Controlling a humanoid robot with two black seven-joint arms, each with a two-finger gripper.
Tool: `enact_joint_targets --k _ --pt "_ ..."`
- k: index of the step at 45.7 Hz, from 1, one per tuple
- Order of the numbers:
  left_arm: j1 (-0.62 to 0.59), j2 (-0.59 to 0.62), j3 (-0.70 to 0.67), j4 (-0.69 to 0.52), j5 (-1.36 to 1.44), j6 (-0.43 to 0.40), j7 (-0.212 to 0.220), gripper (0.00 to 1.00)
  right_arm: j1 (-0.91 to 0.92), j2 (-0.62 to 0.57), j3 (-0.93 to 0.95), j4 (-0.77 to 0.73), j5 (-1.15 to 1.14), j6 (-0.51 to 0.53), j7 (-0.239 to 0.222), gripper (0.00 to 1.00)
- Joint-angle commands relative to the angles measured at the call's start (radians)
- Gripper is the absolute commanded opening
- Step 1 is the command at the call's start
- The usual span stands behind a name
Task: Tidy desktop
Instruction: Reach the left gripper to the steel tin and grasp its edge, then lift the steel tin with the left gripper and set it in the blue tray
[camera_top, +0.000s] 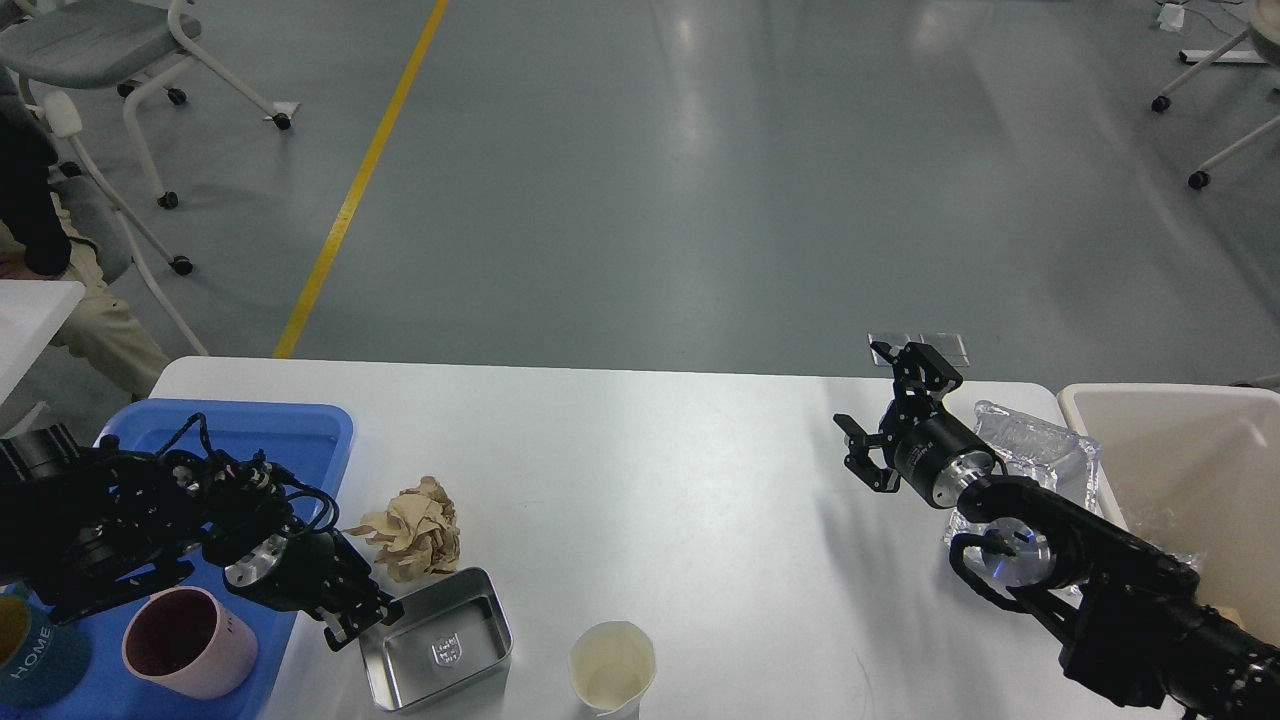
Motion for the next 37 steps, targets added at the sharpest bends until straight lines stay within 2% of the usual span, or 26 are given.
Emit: enact_joint_targets --k 1,15,37 --pt "-0.01 0.011 -0.007 -0.008 -0.018 -0.004 -0.021 0.0 -0.002 0.002 0.0 0.0 0.0 0.0 0.0 1.0" --pt "-0.031 0.093 -0.043 -0.054 -0.084 -0.011 -0.024 0.01 0.0 0.011 0.0 0.0 0.0 0.0 0.0 1.0" --pt "-0.029 0.378 -0.2 -0.238 -0.182 -0.027 -0.024 0.02 0.0 0.028 -0.002 -0.002 0.0 0.0 0.0 1.0"
